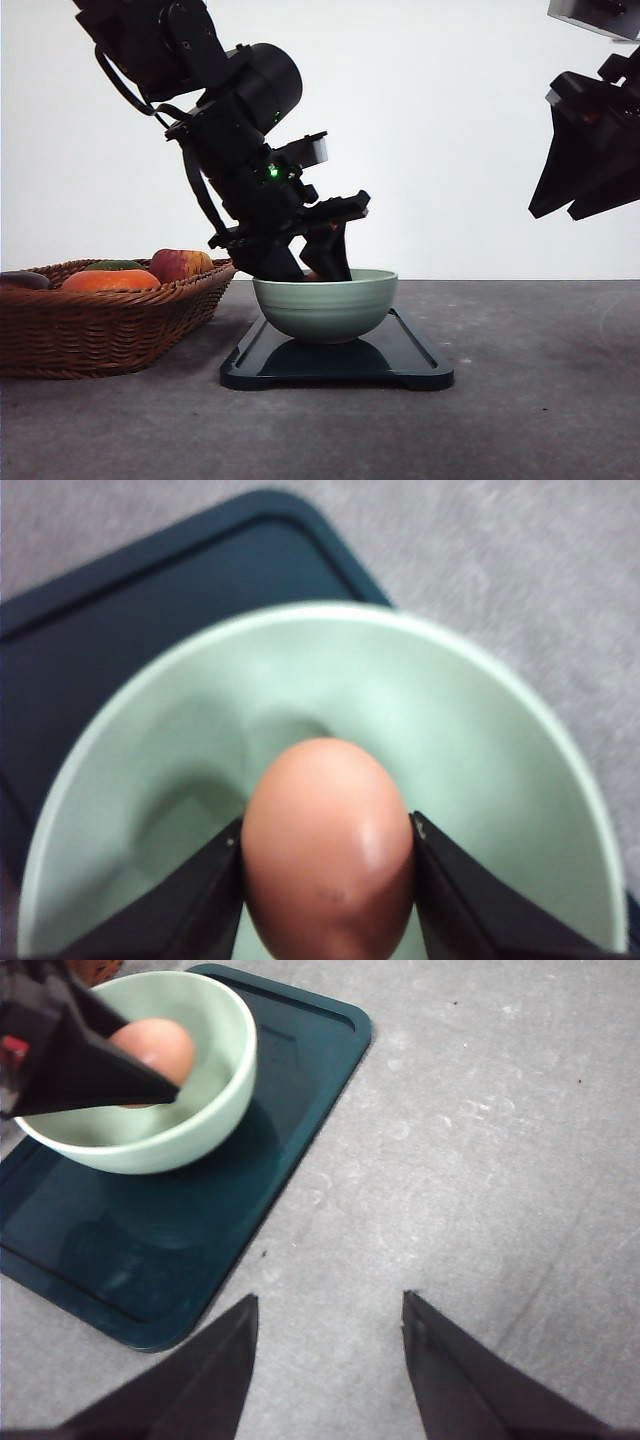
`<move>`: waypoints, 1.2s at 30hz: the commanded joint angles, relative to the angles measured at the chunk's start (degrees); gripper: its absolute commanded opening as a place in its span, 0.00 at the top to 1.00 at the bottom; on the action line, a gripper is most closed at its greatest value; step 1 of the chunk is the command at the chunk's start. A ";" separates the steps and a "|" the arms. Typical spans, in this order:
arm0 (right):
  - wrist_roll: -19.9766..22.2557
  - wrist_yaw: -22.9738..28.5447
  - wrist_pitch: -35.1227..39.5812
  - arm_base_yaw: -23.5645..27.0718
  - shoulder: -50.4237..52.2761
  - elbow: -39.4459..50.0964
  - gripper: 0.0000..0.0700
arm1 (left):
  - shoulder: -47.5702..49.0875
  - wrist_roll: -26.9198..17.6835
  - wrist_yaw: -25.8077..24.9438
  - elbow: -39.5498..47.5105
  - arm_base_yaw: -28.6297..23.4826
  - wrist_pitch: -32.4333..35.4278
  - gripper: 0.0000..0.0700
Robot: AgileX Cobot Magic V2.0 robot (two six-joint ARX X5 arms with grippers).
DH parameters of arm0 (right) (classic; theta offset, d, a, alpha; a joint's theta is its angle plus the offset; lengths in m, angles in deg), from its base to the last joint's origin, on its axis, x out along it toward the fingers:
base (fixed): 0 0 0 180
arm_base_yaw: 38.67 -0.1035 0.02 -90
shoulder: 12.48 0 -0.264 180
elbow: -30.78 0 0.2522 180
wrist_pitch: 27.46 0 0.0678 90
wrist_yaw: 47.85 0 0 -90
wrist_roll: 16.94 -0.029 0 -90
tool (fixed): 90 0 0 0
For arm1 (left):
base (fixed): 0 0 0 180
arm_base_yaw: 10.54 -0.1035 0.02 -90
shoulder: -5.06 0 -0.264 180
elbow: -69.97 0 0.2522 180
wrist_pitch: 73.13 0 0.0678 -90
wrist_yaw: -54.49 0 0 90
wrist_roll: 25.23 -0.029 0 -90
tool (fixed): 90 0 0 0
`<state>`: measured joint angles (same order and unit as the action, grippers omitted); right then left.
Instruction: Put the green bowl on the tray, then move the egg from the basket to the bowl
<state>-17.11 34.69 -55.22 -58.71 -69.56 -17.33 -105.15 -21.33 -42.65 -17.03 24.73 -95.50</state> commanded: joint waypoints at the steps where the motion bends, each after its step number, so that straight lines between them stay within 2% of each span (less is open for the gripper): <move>1: 0.63 0.04 0.26 -0.31 -0.50 -0.42 0.60 | -1.57 -0.47 0.27 -1.47 0.61 0.47 0.66; 20: 0.63 0.04 0.28 -0.31 -0.50 -0.42 0.60 | -1.60 -0.87 0.32 -1.47 1.50 -0.43 0.65; 21: 0.63 0.04 0.28 -0.31 -0.50 -0.42 0.60 | -1.60 -0.87 0.32 -1.47 1.50 -0.55 0.65; 25: 0.63 0.04 0.28 -0.31 -0.50 -0.42 0.60 | -1.60 -0.85 0.30 -1.47 1.62 -1.01 0.51; 33: 0.63 0.04 0.31 -0.31 -0.50 -0.42 0.60 | -1.57 -0.77 0.29 -1.56 2.42 -1.37 0.50; 36: 0.63 0.02 0.28 -0.31 -0.50 -0.42 0.60 | -1.57 -0.19 0.27 -2.86 2.46 -4.10 0.50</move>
<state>-17.11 34.69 -55.22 -58.71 -69.56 -17.33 -105.24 -21.50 -42.46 -18.27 26.75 -99.61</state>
